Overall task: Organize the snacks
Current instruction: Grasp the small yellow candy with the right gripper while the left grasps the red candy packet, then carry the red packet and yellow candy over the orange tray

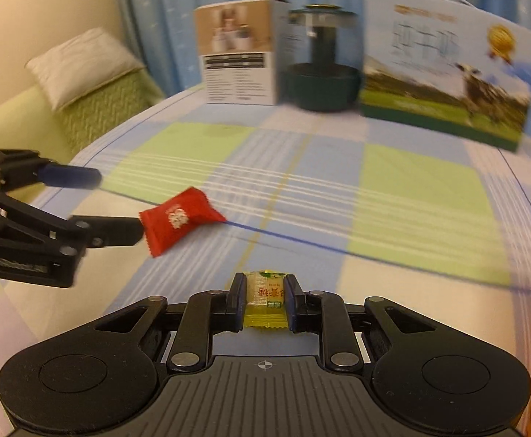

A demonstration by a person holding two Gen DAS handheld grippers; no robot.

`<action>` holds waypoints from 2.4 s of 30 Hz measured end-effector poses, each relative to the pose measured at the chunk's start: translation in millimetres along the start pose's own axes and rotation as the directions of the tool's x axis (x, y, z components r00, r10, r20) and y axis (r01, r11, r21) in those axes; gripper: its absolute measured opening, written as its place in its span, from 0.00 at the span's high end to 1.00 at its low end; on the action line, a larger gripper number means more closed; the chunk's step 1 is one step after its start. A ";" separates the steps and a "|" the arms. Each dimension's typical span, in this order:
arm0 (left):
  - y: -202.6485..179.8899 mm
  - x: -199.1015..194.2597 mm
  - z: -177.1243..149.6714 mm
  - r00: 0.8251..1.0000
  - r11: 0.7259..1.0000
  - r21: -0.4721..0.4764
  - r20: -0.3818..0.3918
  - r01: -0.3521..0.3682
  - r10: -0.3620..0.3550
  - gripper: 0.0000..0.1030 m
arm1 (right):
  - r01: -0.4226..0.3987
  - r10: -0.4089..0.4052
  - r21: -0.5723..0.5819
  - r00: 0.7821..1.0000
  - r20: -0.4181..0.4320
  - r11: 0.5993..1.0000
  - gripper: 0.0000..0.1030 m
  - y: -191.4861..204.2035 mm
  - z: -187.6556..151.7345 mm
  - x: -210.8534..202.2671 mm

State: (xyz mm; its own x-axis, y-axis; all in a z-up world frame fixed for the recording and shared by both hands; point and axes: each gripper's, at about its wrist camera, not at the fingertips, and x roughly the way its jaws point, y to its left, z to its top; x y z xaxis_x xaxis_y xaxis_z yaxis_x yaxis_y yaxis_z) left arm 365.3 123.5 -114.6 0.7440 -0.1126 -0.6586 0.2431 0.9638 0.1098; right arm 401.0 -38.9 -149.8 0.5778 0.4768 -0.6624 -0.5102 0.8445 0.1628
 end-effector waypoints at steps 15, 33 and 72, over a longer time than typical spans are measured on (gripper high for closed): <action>-9.2 37.3 6.8 1.000 1.000 0.024 -0.015 0.003 -0.003 0.51 | 0.005 -0.007 0.056 0.999 0.033 0.998 0.79 -11.7 -13.8 -18.4; -9.8 38.4 6.8 0.998 0.997 -0.078 -0.062 0.003 -0.008 0.78 | 0.027 -0.031 0.081 0.998 0.045 0.996 0.79 -18.5 -24.1 -24.6; -164.2 -159.1 -80.3 0.992 0.952 -0.287 -0.035 0.106 -0.121 0.79 | 0.154 -0.167 0.220 0.985 0.042 0.963 0.79 26.7 -133.7 -209.0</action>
State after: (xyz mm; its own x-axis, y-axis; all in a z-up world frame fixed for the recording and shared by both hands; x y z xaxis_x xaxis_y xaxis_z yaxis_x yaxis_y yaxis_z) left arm 157.0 2.6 -87.6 0.6868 -0.2195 -0.6930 0.1317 0.9751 -0.1784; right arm 181.4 -148.5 -104.8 0.6810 0.3393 -0.6489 -0.2629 0.9404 0.2157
